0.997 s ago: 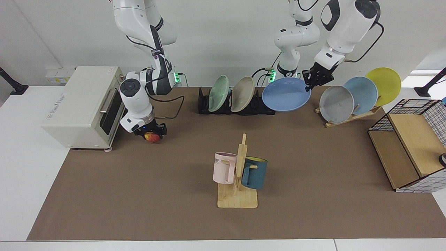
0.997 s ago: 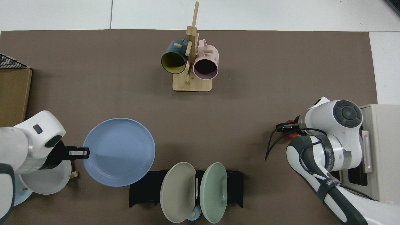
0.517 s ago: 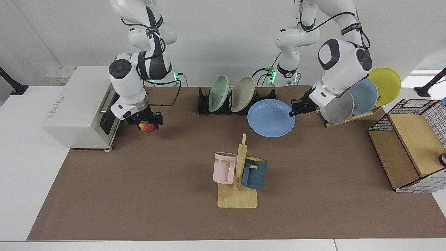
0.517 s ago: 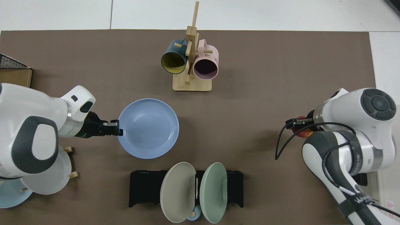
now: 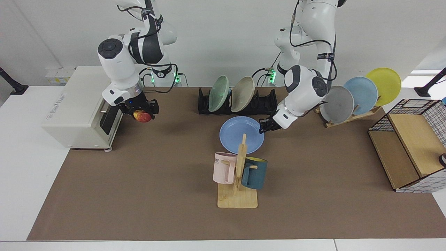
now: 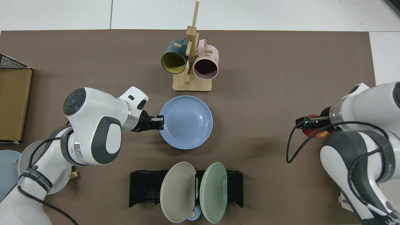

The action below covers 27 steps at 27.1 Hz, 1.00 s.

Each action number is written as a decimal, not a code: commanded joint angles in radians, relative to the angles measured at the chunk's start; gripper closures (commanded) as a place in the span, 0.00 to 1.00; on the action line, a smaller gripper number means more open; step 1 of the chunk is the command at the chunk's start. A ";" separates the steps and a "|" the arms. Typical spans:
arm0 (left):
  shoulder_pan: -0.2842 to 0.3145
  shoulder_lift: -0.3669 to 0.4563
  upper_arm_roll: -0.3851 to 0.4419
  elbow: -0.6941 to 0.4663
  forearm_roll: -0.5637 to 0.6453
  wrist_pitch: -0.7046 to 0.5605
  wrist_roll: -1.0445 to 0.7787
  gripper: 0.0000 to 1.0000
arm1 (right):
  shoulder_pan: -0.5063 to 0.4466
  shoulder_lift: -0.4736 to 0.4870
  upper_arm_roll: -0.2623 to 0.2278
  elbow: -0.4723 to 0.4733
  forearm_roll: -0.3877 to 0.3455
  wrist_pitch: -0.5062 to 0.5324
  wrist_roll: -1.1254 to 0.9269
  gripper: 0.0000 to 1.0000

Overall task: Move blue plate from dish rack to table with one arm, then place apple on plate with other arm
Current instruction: 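Lower the blue plate onto the table center and open the left gripper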

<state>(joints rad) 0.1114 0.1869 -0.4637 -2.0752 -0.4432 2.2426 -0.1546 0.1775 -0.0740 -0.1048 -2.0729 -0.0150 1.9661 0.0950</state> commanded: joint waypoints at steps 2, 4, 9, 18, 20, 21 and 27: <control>-0.004 0.048 -0.024 -0.019 -0.015 0.087 -0.013 1.00 | -0.006 -0.007 0.005 0.059 -0.016 -0.067 0.017 1.00; -0.007 0.065 -0.029 -0.020 -0.015 0.094 -0.013 0.96 | -0.004 -0.007 0.005 0.059 -0.016 -0.067 0.017 1.00; -0.015 0.077 -0.032 -0.029 -0.015 0.115 -0.013 0.82 | -0.004 -0.007 0.005 0.057 -0.016 -0.065 0.017 1.00; -0.016 0.069 -0.032 -0.023 -0.003 0.089 -0.014 0.66 | 0.000 -0.013 0.005 0.054 -0.016 -0.065 0.020 1.00; -0.016 0.052 -0.032 -0.013 0.001 0.051 -0.016 0.66 | 0.011 -0.018 0.005 0.050 -0.014 -0.064 0.022 1.00; -0.015 0.039 -0.029 -0.003 0.004 0.020 -0.014 0.66 | 0.014 -0.018 0.005 0.050 -0.014 -0.064 0.023 1.00; -0.016 -0.023 -0.003 0.070 0.122 -0.138 -0.054 0.66 | 0.039 -0.018 0.005 0.050 -0.013 -0.053 0.035 1.00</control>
<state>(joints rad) 0.1083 0.2358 -0.4973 -2.0509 -0.4163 2.2264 -0.1619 0.1963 -0.0800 -0.1018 -2.0237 -0.0152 1.9199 0.0964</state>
